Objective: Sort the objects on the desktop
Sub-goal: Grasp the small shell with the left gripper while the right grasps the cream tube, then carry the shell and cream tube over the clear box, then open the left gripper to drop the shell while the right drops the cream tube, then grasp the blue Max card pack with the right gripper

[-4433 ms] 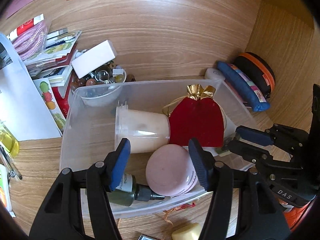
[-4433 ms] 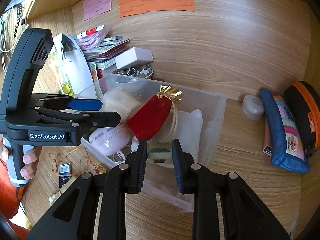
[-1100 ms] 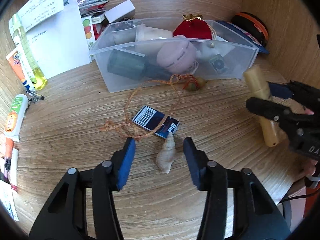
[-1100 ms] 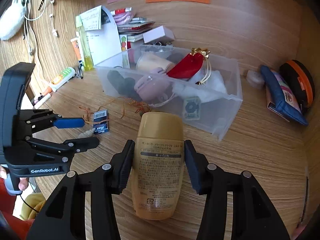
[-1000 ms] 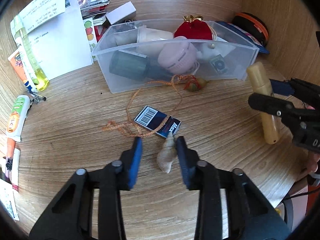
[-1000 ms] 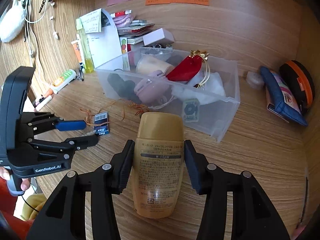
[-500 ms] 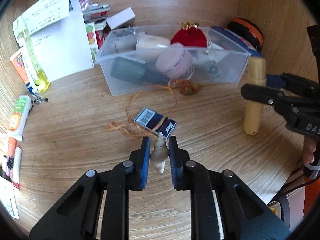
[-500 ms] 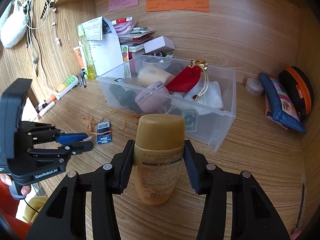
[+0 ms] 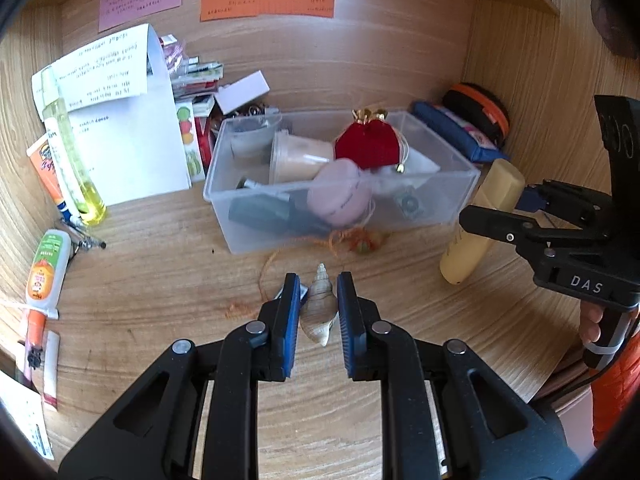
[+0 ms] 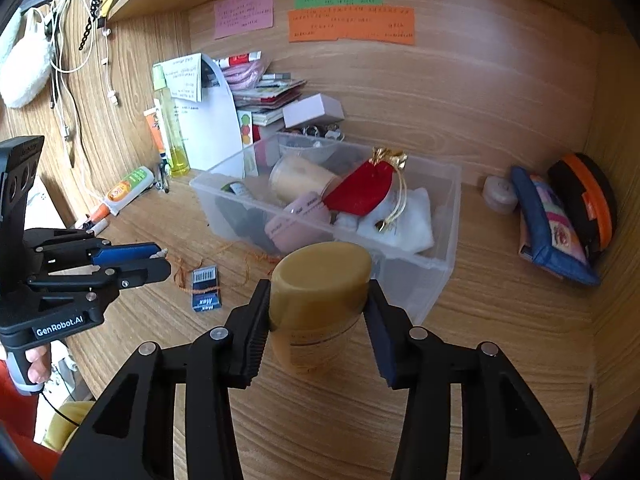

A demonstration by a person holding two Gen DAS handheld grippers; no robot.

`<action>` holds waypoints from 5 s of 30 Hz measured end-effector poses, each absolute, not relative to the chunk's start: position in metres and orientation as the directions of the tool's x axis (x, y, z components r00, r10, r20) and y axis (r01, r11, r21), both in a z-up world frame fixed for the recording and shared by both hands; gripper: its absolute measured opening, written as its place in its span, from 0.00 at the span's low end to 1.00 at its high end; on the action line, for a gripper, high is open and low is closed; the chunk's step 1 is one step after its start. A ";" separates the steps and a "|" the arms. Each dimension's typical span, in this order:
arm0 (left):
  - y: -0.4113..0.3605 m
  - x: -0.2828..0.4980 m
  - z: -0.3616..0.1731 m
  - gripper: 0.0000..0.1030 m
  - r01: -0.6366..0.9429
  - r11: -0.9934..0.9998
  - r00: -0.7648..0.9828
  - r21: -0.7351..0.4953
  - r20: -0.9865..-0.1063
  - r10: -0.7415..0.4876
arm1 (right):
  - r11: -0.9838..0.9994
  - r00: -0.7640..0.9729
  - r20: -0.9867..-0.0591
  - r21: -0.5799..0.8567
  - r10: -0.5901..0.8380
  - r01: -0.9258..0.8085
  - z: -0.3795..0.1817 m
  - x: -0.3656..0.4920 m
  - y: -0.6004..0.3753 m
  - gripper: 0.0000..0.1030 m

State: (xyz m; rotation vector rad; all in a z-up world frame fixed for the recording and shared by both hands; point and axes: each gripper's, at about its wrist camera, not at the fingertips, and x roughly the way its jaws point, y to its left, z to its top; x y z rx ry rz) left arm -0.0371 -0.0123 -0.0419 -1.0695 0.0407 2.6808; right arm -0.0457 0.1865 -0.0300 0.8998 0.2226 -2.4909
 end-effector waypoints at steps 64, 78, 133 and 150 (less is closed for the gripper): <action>-0.029 -0.216 -0.055 0.19 -0.194 -0.980 -0.644 -0.039 -0.749 0.158 | -0.890 -0.706 -0.647 -0.091 -0.288 0.446 -0.039 -0.195 0.191 0.41; -0.016 -0.204 -0.056 0.32 -0.173 -0.980 -0.691 0.096 -0.721 0.052 | -0.869 -0.756 -0.580 -0.157 -0.303 0.469 -0.035 -0.176 0.179 0.75; -0.047 -0.046 -0.068 0.98 -0.130 -0.990 -0.691 0.053 -0.721 0.052 | -0.875 -0.674 -0.646 -0.021 -0.357 0.484 -0.046 -0.049 0.178 0.94; -0.097 -0.020 -0.081 0.98 -0.056 -0.994 -0.677 -0.091 -0.728 0.105 | -0.711 -0.440 -0.799 -0.021 -0.411 0.703 -0.102 -0.047 0.077 0.38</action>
